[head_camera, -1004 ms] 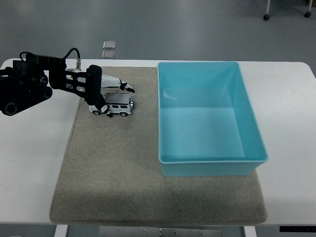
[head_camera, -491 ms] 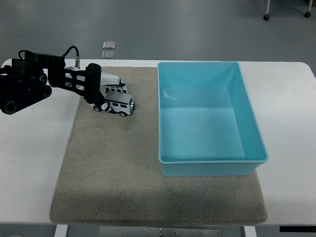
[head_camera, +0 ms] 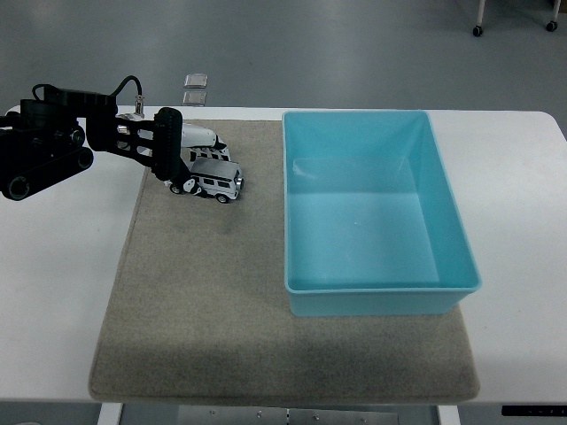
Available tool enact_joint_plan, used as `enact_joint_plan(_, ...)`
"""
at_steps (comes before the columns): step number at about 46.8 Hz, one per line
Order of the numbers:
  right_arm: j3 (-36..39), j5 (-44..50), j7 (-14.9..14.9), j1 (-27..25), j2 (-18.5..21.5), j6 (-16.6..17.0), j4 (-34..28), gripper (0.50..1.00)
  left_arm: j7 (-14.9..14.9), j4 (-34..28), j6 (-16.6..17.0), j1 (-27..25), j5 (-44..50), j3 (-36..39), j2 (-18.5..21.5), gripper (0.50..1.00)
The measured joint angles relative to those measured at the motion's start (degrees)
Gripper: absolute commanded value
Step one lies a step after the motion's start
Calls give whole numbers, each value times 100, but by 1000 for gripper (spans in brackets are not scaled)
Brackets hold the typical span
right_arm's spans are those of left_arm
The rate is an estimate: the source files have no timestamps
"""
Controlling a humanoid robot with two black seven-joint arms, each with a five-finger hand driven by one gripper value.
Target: Left hand put the white car in the blue box
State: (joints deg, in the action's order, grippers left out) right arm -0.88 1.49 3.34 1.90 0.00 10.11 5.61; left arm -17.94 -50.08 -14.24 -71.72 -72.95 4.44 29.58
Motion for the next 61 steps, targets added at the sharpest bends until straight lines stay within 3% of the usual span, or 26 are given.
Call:
enact_joint_plan(29,0,0,0,0,0,0,2,936,1,-58,8,-610,88,-459,-26,500)
enact_joint_plan(61,0,0,0,3,0,0,2,936,13,-98,18,-843,71,-728,-748,500)
